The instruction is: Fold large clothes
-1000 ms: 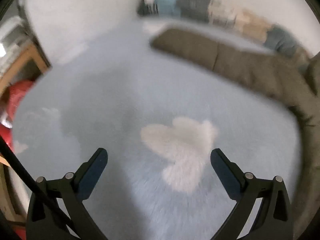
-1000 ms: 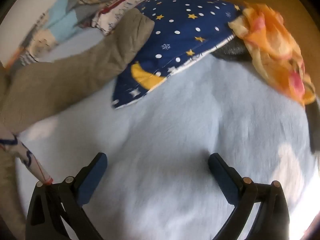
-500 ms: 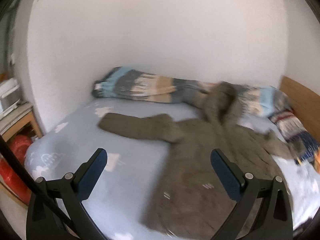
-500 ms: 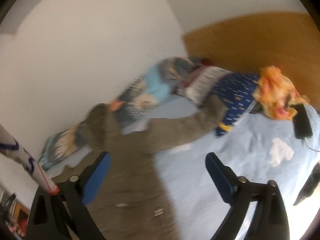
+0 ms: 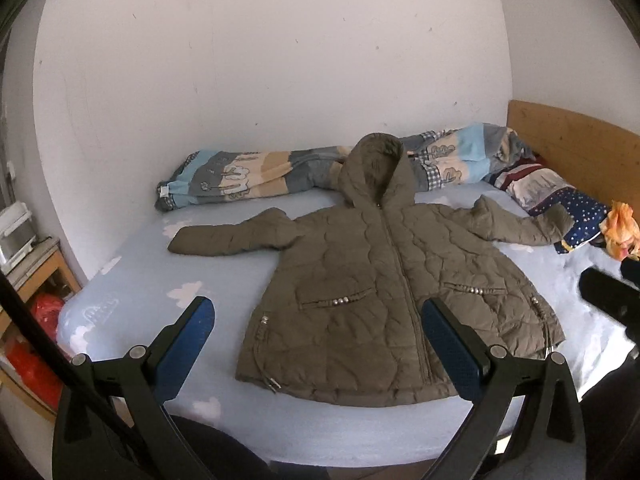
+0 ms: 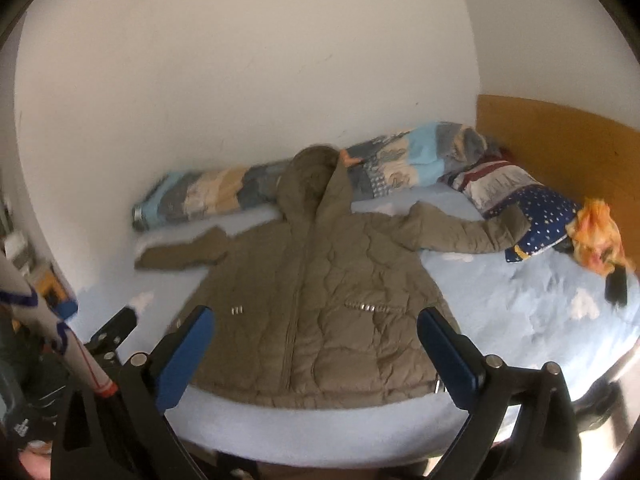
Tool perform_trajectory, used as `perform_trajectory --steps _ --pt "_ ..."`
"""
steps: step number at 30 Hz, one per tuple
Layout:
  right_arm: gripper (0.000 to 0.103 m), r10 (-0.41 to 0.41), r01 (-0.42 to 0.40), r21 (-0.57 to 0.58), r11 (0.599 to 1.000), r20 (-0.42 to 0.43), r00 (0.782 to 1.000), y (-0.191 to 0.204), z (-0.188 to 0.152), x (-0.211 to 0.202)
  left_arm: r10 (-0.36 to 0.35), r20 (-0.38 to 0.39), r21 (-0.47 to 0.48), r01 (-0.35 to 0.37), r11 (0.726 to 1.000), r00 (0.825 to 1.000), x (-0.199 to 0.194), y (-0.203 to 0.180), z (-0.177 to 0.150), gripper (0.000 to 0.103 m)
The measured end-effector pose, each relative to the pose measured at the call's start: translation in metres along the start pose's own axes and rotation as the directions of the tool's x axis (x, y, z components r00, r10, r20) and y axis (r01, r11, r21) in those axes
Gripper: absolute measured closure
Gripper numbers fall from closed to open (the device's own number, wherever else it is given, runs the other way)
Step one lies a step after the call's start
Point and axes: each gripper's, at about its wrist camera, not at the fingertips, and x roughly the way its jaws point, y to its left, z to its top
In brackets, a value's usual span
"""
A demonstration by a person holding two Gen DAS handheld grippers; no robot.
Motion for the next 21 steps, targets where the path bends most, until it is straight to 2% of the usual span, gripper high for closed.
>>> perform_trajectory --steps 7,14,21 --pt "0.000 -0.018 0.017 -0.019 1.000 -0.068 0.998 0.015 0.003 0.027 0.046 -0.066 -0.032 -0.048 0.998 0.997 0.024 -0.005 0.008 0.000" --pt "0.000 -0.063 0.056 -0.069 0.996 -0.108 0.992 0.020 -0.006 0.046 0.041 -0.107 -0.028 -0.044 0.999 0.993 0.043 -0.012 0.005 0.000" --pt "0.000 -0.101 0.096 -0.047 0.994 -0.130 0.986 0.011 -0.011 0.058 0.044 -0.124 -0.007 -0.045 0.999 0.991 0.053 -0.023 0.001 0.000"
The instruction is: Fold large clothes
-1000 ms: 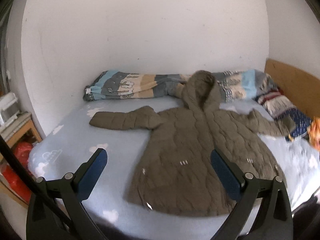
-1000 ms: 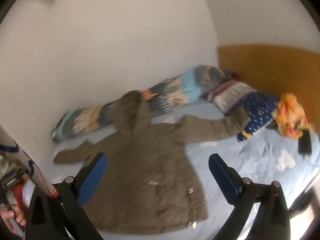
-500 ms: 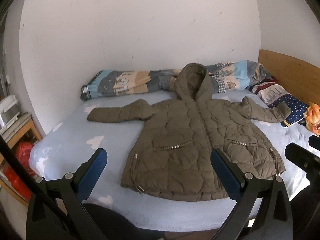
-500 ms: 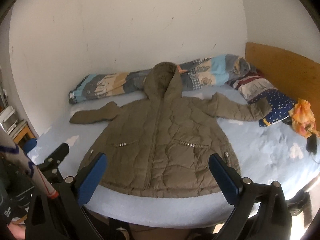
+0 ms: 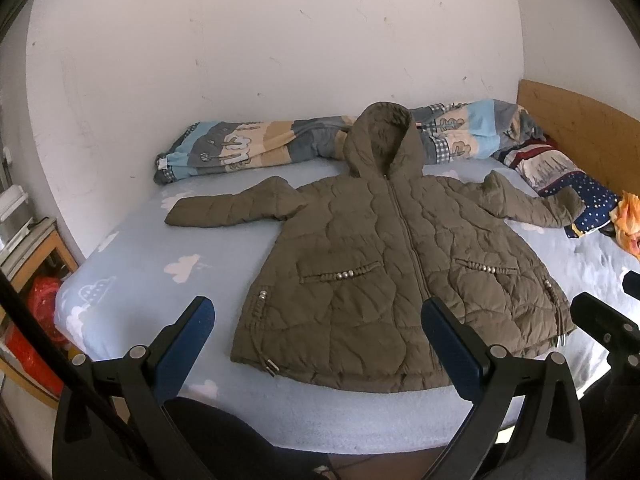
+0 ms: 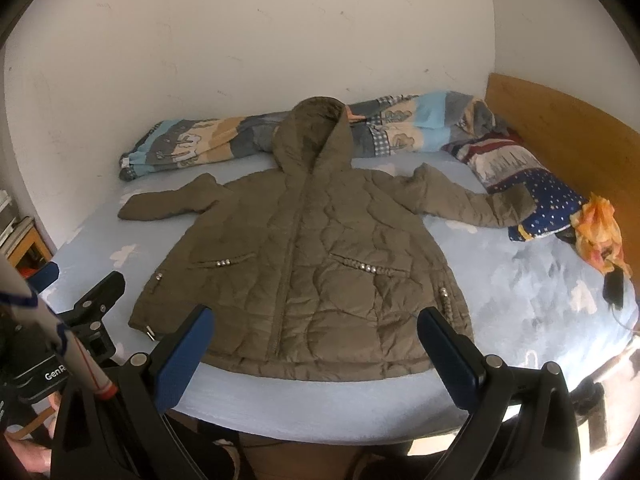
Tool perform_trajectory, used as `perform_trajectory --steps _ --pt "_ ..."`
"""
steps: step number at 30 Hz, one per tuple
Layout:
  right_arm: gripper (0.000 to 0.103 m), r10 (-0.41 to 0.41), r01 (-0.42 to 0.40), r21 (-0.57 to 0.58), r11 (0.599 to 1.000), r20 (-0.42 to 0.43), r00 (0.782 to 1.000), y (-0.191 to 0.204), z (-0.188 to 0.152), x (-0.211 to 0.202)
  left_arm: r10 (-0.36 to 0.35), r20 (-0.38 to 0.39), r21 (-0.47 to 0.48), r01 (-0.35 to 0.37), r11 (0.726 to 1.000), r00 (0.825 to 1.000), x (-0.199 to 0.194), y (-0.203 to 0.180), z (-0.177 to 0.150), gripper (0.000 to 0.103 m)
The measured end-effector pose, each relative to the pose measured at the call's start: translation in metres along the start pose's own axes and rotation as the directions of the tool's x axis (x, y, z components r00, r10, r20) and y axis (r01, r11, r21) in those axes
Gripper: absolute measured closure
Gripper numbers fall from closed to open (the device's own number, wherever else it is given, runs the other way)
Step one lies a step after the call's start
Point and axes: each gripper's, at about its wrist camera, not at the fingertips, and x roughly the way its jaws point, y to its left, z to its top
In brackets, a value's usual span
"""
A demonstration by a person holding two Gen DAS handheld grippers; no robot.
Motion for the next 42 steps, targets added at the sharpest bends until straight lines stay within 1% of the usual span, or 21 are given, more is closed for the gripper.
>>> perform_trajectory --steps 13,32,36,38,42 --pt "0.000 -0.016 0.016 -0.016 1.000 -0.015 1.000 0.001 -0.007 0.007 0.006 -0.009 -0.001 -0.006 1.000 1.000 0.002 0.002 -0.001 0.000" --pt "0.000 -0.016 0.016 -0.004 1.000 -0.041 0.999 -0.003 -0.008 0.011 0.014 -0.023 0.006 -0.014 1.000 1.000 0.002 -0.010 -0.004 0.000" --pt "0.000 -0.013 0.013 0.001 1.000 -0.050 0.999 -0.006 -0.009 0.015 0.004 -0.042 0.013 -0.004 1.000 0.999 0.011 -0.010 0.001 0.000" --pt "0.000 -0.013 0.014 0.007 1.000 -0.058 0.998 -0.009 -0.009 0.018 0.004 -0.038 0.019 -0.003 1.000 0.999 0.016 -0.012 0.005 0.000" --pt "0.000 -0.014 0.017 0.036 0.999 -0.070 0.997 -0.024 -0.005 0.028 -0.012 -0.026 0.037 0.013 0.999 1.000 0.035 -0.023 0.027 0.000"
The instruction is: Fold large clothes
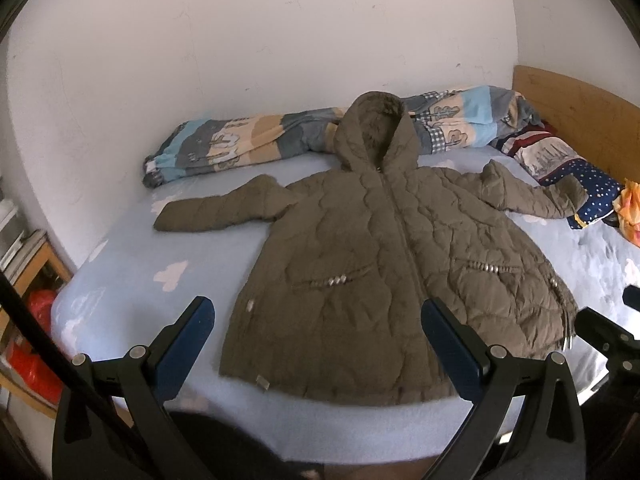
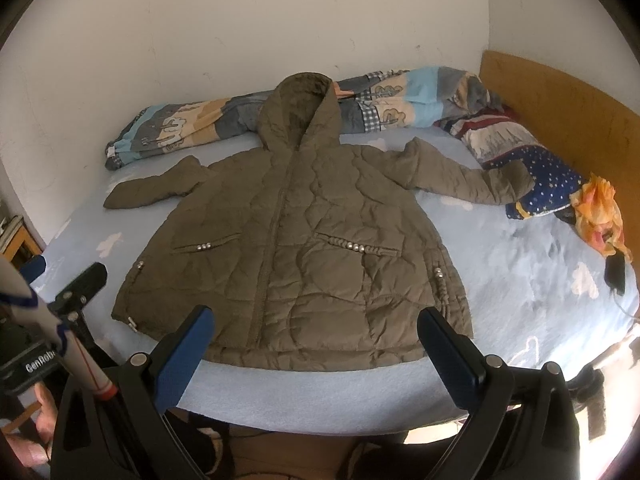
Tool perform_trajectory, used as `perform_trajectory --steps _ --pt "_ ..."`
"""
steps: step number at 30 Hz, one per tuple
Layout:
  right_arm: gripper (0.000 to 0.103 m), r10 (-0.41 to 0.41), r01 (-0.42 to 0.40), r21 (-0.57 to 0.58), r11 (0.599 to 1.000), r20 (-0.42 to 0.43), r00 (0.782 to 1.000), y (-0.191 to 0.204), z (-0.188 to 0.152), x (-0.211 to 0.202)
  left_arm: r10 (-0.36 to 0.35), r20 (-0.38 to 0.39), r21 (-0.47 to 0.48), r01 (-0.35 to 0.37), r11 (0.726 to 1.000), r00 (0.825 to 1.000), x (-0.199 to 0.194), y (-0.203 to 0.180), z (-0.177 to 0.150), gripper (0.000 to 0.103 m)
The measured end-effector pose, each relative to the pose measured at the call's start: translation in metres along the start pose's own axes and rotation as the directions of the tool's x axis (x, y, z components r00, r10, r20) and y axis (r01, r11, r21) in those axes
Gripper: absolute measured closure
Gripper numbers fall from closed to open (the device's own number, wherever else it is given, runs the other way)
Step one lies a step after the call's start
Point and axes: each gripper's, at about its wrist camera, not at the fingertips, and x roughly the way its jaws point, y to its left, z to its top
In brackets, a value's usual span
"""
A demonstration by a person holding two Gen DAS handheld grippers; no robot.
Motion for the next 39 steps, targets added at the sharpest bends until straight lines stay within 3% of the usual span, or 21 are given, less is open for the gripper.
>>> perform_trajectory --steps 5,7,12,15,17,20,22,25,28,30,36,39 --pt "0.000 -0.030 0.030 0.089 0.996 0.001 1.000 -0.046 0.024 0.018 -0.023 0.033 0.050 0.021 0.999 0.999 0.041 -0.023 0.055 0.000" --pt "0.000 -0.076 0.074 0.122 0.990 0.016 0.997 -0.070 0.039 0.023 -0.032 0.040 0.055 0.030 0.998 0.999 0.061 -0.033 0.077 0.000" --pt "0.000 -0.157 0.148 0.243 0.959 0.018 0.987 -0.155 0.087 0.049 -0.041 -0.007 0.071 0.042 0.997 0.999 0.148 -0.071 0.121 0.000" --pt "0.000 -0.197 0.186 0.352 0.918 -0.005 0.980 -0.212 0.114 0.075 -0.030 -0.044 0.088 0.033 0.996 0.999 0.198 -0.080 0.113 0.000" --pt "0.000 -0.247 0.239 0.423 0.874 -0.036 0.968 -0.249 0.127 0.098 0.045 -0.092 0.126 -0.033 0.991 0.995 0.229 -0.083 0.107 0.000" --pt "0.000 -0.273 0.266 0.474 0.839 -0.055 0.960 -0.285 0.133 0.132 0.016 -0.140 0.095 -0.003 0.995 0.990 0.255 -0.075 0.113 0.000" --pt "0.000 -0.230 0.231 0.509 0.829 -0.065 0.971 -0.304 0.132 0.154 0.005 -0.141 0.079 0.006 0.997 0.990 0.265 -0.070 0.117 0.000" --pt "0.000 -0.170 0.175 0.579 0.796 -0.063 0.983 -0.335 0.139 0.173 -0.063 -0.163 0.054 0.073 0.996 0.985 0.288 -0.072 0.126 0.000" --pt "0.000 -0.206 0.165 0.598 0.784 0.000 0.979 -0.361 0.150 0.173 -0.060 -0.198 0.032 0.068 0.997 0.978 0.314 -0.074 0.131 0.000" --pt "0.001 -0.222 0.164 0.609 0.776 0.020 0.975 -0.382 0.157 0.178 -0.053 -0.255 0.020 0.060 0.998 0.966 0.334 -0.072 0.129 0.000" --pt "0.024 -0.190 0.137 0.677 0.723 0.004 0.982 -0.442 0.158 0.215 -0.040 -0.367 -0.017 0.037 0.999 0.929 0.371 -0.058 0.111 0.000" --pt "0.026 -0.201 0.144 0.689 0.710 0.003 0.980 -0.461 0.157 0.233 -0.052 -0.384 -0.052 0.035 0.998 0.922 0.375 -0.053 0.110 0.000"
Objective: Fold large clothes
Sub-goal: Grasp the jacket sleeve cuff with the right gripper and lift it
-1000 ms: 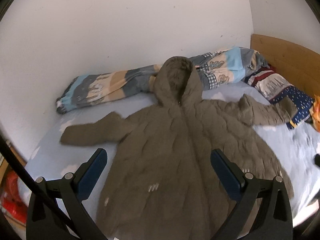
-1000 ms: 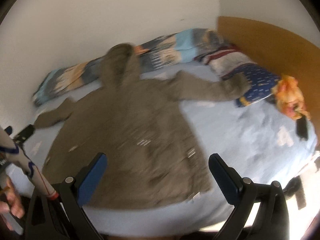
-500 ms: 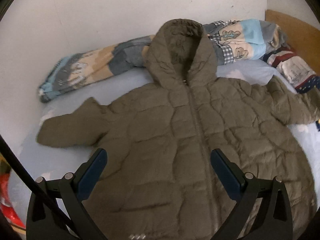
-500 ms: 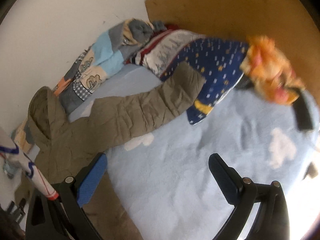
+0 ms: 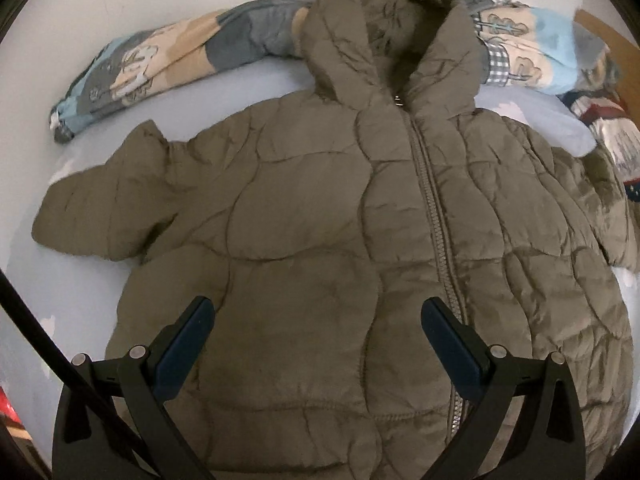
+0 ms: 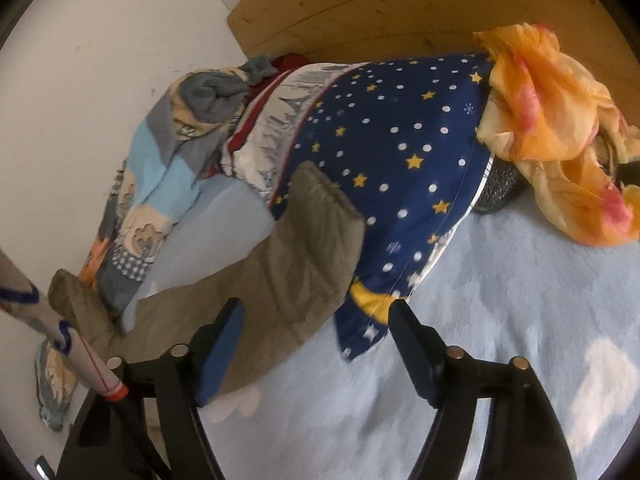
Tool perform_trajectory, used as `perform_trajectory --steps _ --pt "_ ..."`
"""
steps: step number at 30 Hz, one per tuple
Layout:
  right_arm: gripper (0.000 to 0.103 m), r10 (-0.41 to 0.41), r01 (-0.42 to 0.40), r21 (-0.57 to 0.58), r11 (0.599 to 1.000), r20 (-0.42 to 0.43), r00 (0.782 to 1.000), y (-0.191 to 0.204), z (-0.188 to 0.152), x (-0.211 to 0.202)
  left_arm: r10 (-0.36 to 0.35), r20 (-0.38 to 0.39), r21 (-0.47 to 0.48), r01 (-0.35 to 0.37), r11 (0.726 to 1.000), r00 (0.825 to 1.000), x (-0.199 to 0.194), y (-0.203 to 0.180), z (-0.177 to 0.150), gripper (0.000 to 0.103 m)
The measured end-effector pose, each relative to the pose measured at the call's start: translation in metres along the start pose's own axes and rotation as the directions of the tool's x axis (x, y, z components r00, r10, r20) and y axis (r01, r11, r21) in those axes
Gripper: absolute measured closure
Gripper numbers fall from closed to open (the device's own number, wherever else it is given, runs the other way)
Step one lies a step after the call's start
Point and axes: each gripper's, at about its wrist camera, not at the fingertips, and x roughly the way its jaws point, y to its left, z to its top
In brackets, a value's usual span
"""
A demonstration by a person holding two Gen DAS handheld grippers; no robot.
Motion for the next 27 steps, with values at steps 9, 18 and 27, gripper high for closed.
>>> perform_trajectory --steps 9,18,27 --pt "0.031 -0.033 0.032 0.004 0.999 0.003 0.999 -0.004 0.027 0.057 0.023 0.045 0.052 -0.025 0.998 0.999 -0.004 -0.010 -0.005 0.000" --pt "0.080 -0.052 0.052 0.013 0.999 0.007 0.999 -0.005 0.024 0.085 0.043 0.039 0.088 -0.046 0.995 0.998 0.006 -0.015 -0.007 0.000" --pt "0.086 0.034 -0.030 -0.028 0.999 0.181 0.983 0.055 0.044 -0.004 0.017 0.099 0.051 -0.022 0.998 0.995 -0.022 -0.007 -0.005 0.000"
